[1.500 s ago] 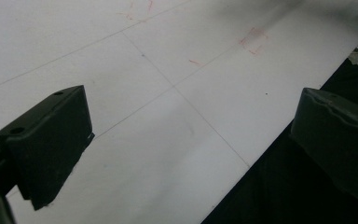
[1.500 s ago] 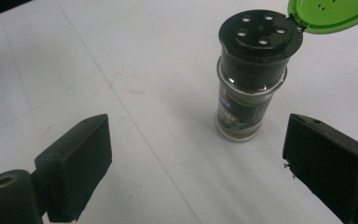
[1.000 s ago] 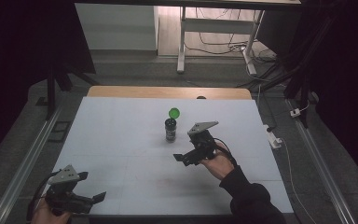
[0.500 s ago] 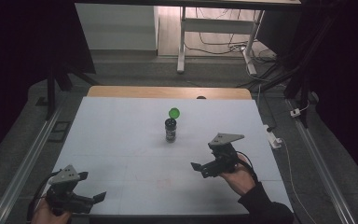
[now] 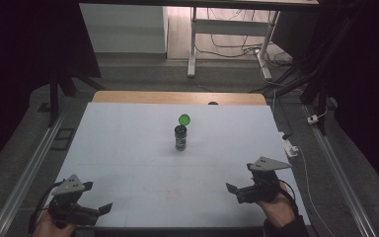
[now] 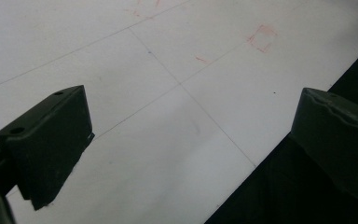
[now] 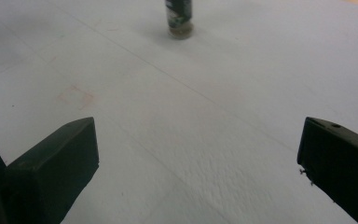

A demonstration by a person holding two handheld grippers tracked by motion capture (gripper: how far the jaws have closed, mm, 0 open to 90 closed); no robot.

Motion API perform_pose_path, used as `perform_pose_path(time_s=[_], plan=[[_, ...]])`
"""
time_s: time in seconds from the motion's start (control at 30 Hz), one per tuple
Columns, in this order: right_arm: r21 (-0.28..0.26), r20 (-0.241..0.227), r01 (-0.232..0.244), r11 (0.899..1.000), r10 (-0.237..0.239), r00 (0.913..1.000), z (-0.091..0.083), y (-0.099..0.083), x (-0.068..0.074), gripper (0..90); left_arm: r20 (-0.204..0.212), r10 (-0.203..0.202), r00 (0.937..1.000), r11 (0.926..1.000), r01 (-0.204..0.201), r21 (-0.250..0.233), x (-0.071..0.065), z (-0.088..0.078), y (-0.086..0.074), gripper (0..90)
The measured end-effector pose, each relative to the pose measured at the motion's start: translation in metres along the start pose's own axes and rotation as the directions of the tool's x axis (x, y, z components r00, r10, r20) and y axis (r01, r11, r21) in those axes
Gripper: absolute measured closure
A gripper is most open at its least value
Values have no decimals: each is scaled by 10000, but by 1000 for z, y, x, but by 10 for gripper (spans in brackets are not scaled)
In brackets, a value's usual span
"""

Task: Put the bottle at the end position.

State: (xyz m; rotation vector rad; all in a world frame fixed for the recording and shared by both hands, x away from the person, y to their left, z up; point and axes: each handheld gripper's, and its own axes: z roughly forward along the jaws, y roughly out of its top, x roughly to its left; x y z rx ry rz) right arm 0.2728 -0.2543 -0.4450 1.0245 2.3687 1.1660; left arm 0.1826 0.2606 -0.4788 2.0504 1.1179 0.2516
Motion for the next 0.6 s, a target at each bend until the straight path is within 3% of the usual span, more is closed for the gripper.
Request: perform_pose_path(time_s=[0.27,0.47,0.6], plan=[[196,372,-903,9957,896,9953,-20,-24,-9,0,-139,12,9999,9999,-10,109,-1,0,-1,0],[1062,572,-916,9901,859,9947,-19,-34,-9,0,-187,-32,9998,9999,34,129,0,-2,-2,0],[1154,618,-921,9890,853,9944,-18,-34,-8,0,-158,-33,9999,9999,35,135,0,-1,-1,0]])
